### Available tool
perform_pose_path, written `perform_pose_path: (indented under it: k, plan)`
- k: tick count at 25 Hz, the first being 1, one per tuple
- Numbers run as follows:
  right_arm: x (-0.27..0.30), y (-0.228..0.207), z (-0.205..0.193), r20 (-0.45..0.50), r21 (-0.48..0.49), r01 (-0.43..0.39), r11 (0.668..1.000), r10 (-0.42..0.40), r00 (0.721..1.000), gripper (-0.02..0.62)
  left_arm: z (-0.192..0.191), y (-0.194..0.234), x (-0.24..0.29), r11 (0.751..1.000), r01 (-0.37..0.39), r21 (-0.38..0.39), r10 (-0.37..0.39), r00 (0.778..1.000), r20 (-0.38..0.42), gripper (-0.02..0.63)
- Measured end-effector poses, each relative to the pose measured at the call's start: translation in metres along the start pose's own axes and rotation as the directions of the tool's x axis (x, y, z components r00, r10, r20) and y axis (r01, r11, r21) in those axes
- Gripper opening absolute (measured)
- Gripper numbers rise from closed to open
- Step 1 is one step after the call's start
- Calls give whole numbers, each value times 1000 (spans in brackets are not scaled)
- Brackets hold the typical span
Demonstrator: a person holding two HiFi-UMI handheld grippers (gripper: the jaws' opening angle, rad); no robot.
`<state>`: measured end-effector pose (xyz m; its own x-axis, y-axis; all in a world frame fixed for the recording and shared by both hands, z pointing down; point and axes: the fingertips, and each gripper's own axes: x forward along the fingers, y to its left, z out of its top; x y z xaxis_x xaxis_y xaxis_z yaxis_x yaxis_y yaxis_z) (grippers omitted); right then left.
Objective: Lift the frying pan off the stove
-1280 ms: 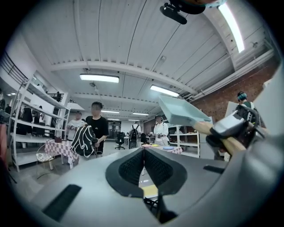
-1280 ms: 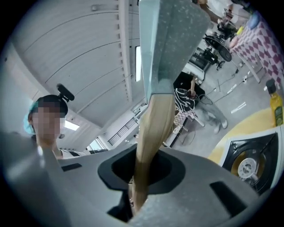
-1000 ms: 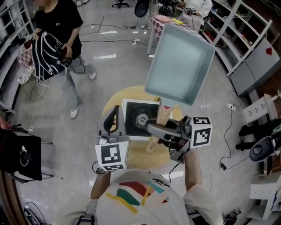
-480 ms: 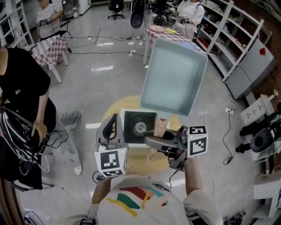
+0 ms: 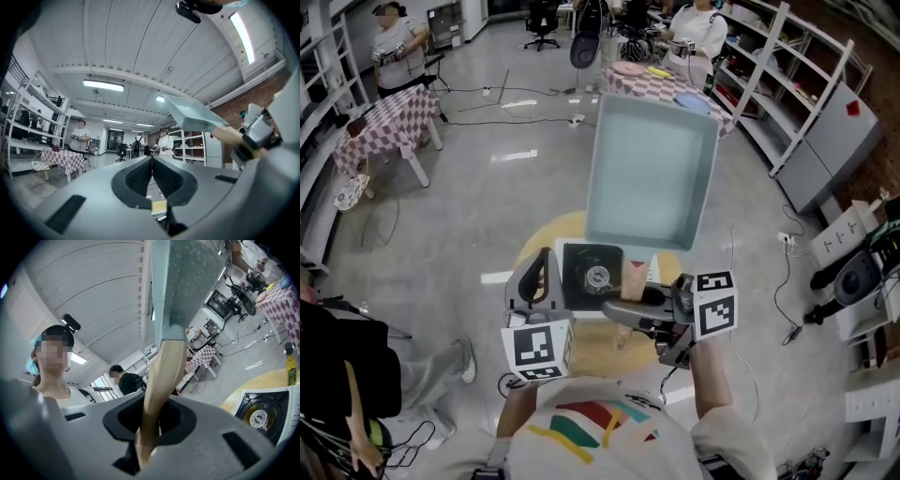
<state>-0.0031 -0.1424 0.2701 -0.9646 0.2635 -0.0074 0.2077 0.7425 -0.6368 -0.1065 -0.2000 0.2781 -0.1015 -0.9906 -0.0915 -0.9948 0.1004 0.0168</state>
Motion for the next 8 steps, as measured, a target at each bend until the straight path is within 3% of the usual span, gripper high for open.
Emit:
perform_pose_path:
  k: [8]
  plan:
    - [1, -1, -1, -2, 2, -3, 1000, 3, 1000, 43, 2, 1, 0, 1000, 2, 4, -2, 1000, 7, 5]
